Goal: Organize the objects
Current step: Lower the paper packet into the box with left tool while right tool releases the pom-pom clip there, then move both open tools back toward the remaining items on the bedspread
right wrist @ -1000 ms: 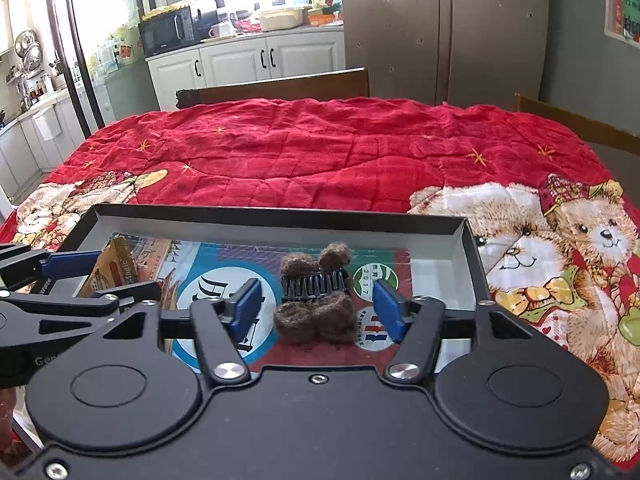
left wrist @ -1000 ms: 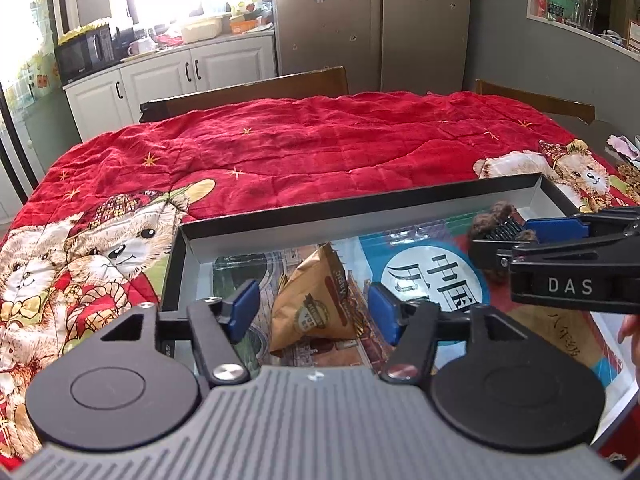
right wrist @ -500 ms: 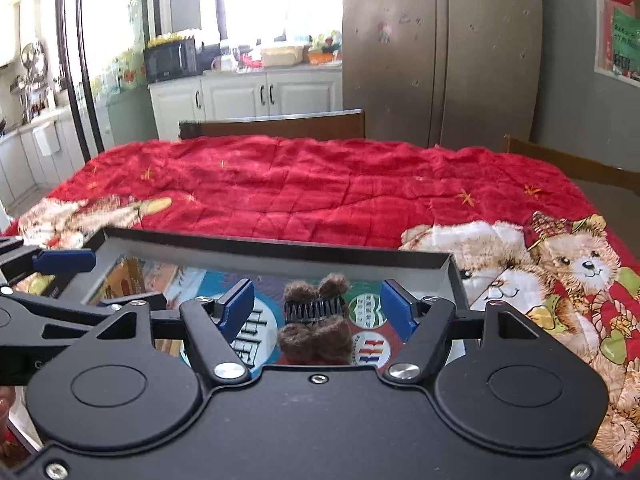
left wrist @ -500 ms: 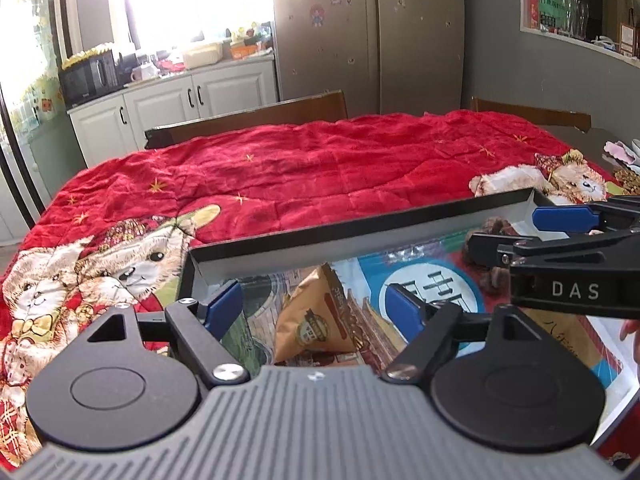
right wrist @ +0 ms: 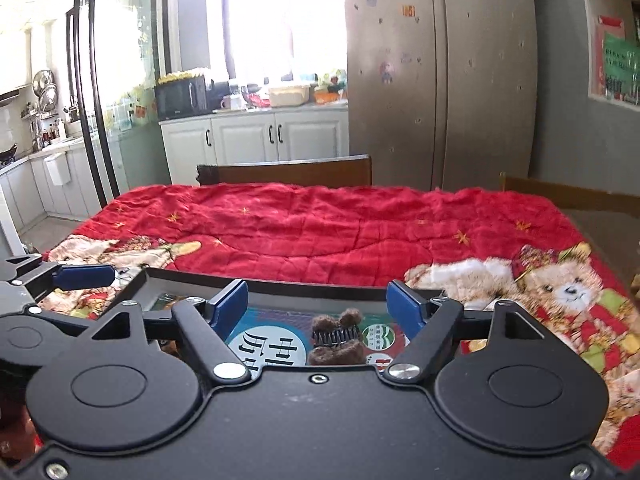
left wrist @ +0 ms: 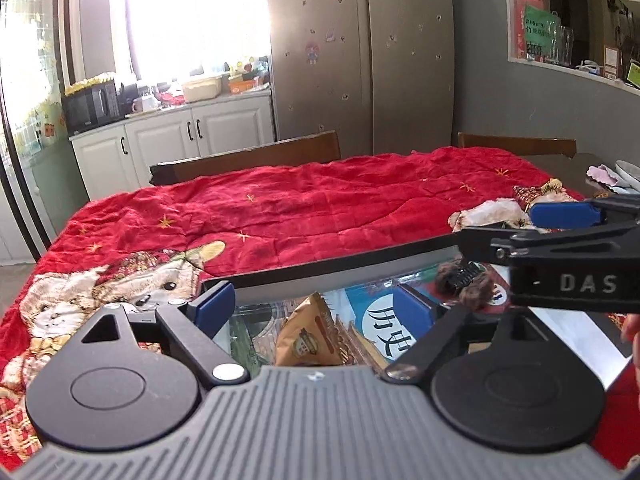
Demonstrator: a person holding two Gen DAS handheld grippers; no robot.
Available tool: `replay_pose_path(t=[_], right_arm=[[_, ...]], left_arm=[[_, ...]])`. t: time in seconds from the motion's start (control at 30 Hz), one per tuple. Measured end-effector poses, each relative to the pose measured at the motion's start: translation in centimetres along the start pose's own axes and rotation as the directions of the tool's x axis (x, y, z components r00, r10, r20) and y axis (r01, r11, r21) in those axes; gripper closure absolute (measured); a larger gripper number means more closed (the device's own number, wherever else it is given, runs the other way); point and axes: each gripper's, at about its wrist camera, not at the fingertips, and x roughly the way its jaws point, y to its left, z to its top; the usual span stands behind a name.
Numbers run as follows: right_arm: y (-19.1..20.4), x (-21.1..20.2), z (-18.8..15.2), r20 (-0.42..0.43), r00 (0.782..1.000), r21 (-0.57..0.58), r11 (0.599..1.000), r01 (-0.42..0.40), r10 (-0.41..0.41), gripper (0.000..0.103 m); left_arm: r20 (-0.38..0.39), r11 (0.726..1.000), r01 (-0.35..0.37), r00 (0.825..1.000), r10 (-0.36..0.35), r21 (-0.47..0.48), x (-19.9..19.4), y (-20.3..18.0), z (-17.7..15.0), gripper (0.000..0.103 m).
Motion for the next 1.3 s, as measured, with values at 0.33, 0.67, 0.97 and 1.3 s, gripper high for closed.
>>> replay_pose_path(t=[0.33, 0.67, 0.97, 1.3], right_arm=[[-1.0, -5.4, 0.4, 0.047, 0.999, 0.039, 0.999, 0.011, -0.013, 0.025], [-1.1, -9.6, -1.5, 0.048, 0.999, 0.036, 0.999, -0.010, 0.008, 0.025], [-0.3, -14.2, -4.1, 0.040, 0.999, -0.019, 0.999, -0.029, 0.029, 0.025], [-0.4, -17.5, -7.3, 0.004, 1.000, -0.051, 0.998, -0.027, 0.027, 0.025]], left_arm=[[0.024, 0.999, -0.019, 1.000, 0.020, -0.026, -4.6, 0.8, -0.5, 0.008], [0.078, 0.999, -0.035, 0.996, 0.033, 0.022, -9.6, 0.2, -2.4, 0.002], [0.118, 0.996, -0.023, 0.993, 0.013, 0.082, -14.0, -0.6, -4.5, 0.000], [0.116, 0.995, -0.013, 0.993, 0.001, 0.102, -17.4, -0.1, -6.5, 0.000]])
